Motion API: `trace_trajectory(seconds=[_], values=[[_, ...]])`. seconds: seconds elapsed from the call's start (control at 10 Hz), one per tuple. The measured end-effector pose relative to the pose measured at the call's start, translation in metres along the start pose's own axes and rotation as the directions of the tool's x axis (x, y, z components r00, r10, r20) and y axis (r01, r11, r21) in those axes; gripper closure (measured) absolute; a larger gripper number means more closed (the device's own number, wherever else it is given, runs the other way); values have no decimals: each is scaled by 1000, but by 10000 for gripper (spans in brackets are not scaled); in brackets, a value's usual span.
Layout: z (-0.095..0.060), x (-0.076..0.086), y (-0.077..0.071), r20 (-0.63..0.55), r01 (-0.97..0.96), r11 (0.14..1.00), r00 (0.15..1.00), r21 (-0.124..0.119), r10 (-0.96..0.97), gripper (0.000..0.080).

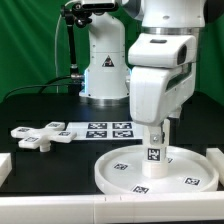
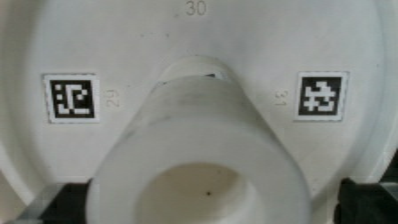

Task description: Assemble round table

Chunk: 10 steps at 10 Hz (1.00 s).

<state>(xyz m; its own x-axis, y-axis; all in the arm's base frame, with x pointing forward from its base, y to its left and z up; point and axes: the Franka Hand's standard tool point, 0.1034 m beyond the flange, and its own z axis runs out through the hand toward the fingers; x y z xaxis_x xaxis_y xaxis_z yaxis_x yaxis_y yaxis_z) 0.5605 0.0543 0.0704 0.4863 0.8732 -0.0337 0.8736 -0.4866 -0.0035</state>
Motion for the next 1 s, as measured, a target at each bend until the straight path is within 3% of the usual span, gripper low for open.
trace_trajectory(seconds=[0.4, 1.0], values=[[1, -5, 4, 9, 252, 968, 968, -4, -252, 150], [2, -9, 5, 62, 616, 788, 786, 4, -615, 150]])
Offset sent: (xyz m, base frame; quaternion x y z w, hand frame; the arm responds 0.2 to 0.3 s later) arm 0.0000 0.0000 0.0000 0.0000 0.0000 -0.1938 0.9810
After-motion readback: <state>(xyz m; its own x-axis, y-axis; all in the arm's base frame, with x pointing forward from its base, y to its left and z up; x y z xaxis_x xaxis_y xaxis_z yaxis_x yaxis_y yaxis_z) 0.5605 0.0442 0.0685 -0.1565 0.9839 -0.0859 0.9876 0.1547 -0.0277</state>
